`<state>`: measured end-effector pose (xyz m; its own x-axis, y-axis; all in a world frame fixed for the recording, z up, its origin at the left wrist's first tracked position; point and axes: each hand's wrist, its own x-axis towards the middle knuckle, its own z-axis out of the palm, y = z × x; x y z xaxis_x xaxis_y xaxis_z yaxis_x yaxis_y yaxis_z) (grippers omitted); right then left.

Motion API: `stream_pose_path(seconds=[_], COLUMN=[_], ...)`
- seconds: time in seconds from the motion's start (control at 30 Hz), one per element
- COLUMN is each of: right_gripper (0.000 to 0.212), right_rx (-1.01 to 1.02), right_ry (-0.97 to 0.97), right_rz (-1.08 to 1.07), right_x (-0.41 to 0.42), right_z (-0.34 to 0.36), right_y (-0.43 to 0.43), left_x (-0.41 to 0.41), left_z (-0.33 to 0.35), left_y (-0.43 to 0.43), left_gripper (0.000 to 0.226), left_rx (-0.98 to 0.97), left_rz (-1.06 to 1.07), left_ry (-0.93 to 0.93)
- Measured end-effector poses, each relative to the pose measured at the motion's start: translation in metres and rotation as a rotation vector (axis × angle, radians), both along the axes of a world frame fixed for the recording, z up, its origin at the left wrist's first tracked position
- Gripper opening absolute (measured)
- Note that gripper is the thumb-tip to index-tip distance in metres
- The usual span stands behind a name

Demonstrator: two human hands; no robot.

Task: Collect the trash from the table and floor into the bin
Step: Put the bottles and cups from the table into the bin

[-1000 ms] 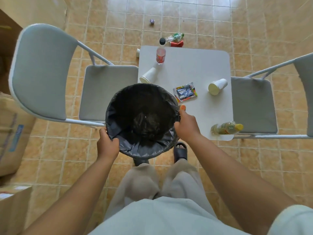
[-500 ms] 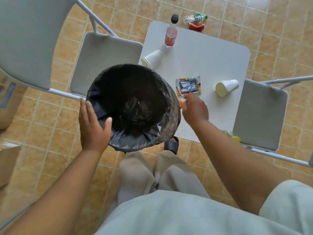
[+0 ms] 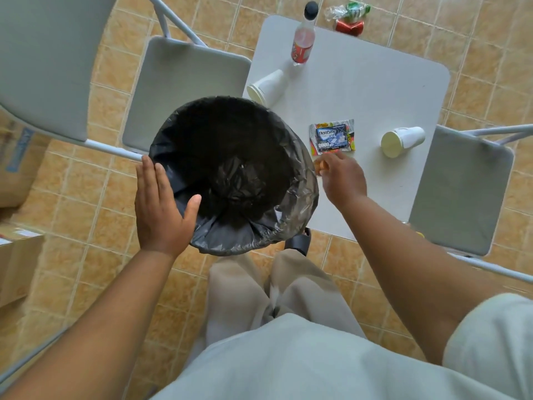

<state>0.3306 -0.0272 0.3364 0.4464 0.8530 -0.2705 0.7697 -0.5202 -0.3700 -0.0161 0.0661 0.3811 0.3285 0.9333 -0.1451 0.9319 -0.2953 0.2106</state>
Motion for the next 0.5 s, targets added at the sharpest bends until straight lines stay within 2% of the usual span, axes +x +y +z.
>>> stream_pose_path(seconds=[0.17,0.23,0.3,0.4,0.5], right_gripper=[0.026,0.027,0.028,0.026,0.020], right_rx=[0.573,0.773,0.891,0.882,0.579], right_ry=[-0.022,-0.039,-0.024,0.091,0.228], right_rz=[-0.180,-0.182,-0.122,0.030,0.146], right_x=[-0.004,-0.010,-0.022,-0.052,-0.090], right_z=[0.080,0.117,0.144,0.150,0.125], right_y=[-0.005,-0.007,-0.004,0.012,0.040], left_x=[0.002,0.004,0.005,0.005,0.005], left_z=[0.007,0.009,0.010,0.011,0.011], left_y=[0.000,0.000,0.000,-0.001,-0.001], left_gripper=[0.087,0.088,0.088,0.087,0.086], left_rx=[0.001,-0.006,-0.015,-0.025,-0.028], left_rz=[-0.008,-0.022,-0.030,-0.020,-0.025], left_ry=[0.048,0.079,0.104,0.114,0.124])
